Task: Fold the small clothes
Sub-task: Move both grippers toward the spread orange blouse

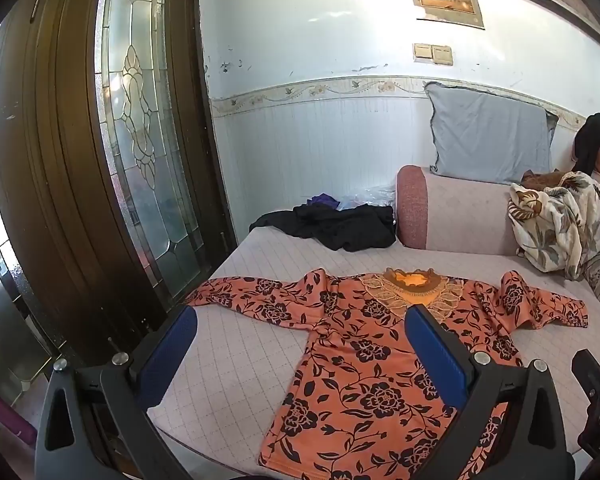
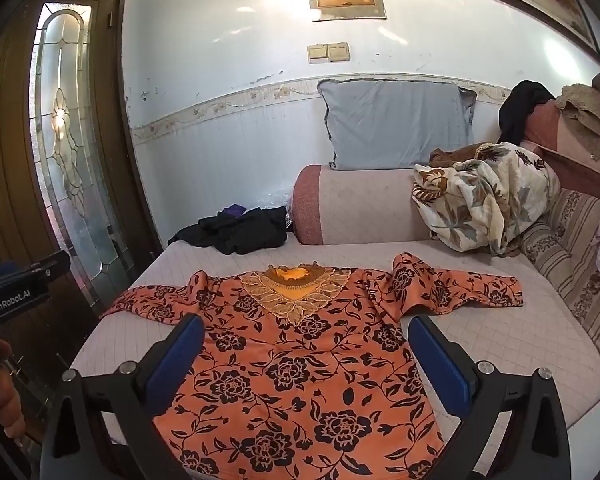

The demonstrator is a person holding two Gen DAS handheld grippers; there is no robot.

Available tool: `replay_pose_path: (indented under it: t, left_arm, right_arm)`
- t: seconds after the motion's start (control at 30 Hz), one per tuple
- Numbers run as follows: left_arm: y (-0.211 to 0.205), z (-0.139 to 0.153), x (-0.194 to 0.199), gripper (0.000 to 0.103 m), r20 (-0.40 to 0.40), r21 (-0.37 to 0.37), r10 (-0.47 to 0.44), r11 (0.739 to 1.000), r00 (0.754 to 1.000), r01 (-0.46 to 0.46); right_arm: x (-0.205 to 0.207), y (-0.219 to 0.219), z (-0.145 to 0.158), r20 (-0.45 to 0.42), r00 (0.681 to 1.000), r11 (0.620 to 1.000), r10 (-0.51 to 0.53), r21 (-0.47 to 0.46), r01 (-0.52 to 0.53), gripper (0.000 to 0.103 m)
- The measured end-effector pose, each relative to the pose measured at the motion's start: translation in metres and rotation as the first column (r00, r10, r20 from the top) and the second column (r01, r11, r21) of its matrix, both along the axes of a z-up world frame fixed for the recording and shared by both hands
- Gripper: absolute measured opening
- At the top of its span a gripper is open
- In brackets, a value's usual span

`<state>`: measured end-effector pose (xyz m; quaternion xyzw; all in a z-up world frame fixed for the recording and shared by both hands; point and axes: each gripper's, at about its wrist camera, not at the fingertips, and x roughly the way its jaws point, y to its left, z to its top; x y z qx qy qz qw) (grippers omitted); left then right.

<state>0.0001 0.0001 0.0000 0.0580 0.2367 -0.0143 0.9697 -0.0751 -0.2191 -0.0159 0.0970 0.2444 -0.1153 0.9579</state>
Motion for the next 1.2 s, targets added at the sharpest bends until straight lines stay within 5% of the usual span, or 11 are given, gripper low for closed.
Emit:
replay_pose_path:
  t: [0.3,0.83,1.2]
  left_arm:
    - [0.0,-0.004,-0.002,0.103,-0.015,0.001,0.008,1.0,1.0,-0.008]
    - [-0.029,-0.032,0.068,0.103,-0.097,0.026,-0.011,1.0,0.995,0.014]
    - [-0.049,-0.044,0.113,0.103,-0.059,0.058,-0.018,0.998,0.998,0.021]
  right_arm:
    - [0.003,0.0,-0.003,-0.007,1.0,1.0,0.005,0.002,-0.005,0.103]
    - [0.068,-0.034,-0.03,-0.068,0.997,0.998,-0.041,0.046,0.044,0.103]
    - [0.113,-0.052,-0.051,-0.09,0.994,0.996,-0.055,0.066,0.061,0.103]
